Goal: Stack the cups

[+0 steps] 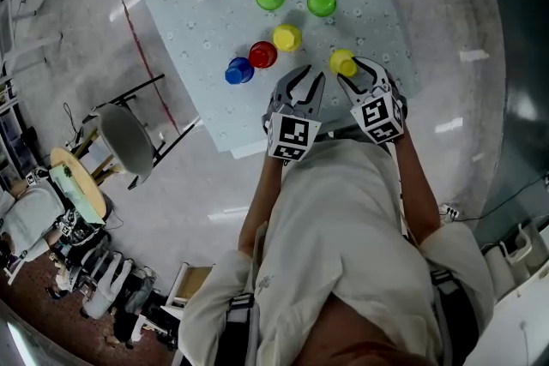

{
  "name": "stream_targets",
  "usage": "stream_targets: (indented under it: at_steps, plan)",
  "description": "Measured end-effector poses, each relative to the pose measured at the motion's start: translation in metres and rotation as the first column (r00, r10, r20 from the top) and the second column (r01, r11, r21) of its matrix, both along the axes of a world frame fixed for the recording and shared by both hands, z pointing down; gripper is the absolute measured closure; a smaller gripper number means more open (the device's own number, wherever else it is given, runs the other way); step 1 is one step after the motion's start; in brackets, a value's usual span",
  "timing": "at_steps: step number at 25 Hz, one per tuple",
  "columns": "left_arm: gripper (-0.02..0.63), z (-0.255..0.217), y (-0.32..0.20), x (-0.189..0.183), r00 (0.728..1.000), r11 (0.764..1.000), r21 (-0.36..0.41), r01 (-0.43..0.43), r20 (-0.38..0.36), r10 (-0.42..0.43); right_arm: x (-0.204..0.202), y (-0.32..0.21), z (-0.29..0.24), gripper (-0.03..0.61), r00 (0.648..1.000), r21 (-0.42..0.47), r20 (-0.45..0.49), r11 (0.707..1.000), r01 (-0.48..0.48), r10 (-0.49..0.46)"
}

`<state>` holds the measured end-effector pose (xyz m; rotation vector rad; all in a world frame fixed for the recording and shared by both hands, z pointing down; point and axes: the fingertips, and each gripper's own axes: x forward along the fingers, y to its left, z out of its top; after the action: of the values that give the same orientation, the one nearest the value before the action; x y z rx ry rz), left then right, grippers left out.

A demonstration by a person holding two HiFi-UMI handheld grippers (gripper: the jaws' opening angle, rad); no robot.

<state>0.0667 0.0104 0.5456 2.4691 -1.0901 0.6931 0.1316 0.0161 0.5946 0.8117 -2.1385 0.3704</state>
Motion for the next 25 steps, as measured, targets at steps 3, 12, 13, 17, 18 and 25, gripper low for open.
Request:
stream_targets:
  at_steps: [3,12,13,17,18,25]
  plan:
    - [0.503,-0.001,0.0,-0.004,1.0,1.0,0.002,0.005,0.002,-0.005,-0.002,0.0,-0.001,0.371,1.0,0.001,-0.004,1.0,0.009,-0.009]
    - [0.504,-0.004,0.0,-0.014,0.999,0.999,0.014,0.039,-0.01,-0.038,-0.013,-0.007,-0.021,0.373,0.999,0.04,0.006,0.999,0.033,-0.034]
    - [0.504,-0.005,0.0,-0.016,0.999,0.999,0.019,0.044,-0.012,-0.043,-0.015,-0.008,-0.025,0.373,0.999,0.047,0.009,0.998,0.039,-0.039]
    - [0.503,-0.008,0.0,-0.025,0.998,0.998,0.018,0.066,-0.012,-0.066,-0.026,-0.014,-0.039,0.373,0.998,0.075,0.014,0.995,0.066,-0.067]
    - [0.503,-0.008,0.0,-0.028,0.997,0.997,0.017,0.073,-0.012,-0.072,-0.028,-0.015,-0.043,0.373,0.997,0.081,0.015,0.994,0.073,-0.074]
    - [0.503,-0.013,-0.001,-0.051,0.99,0.989,0.041,0.141,-0.017,-0.141,-0.048,-0.022,-0.067,0.373,0.99,0.116,0.025,0.984,0.133,-0.137]
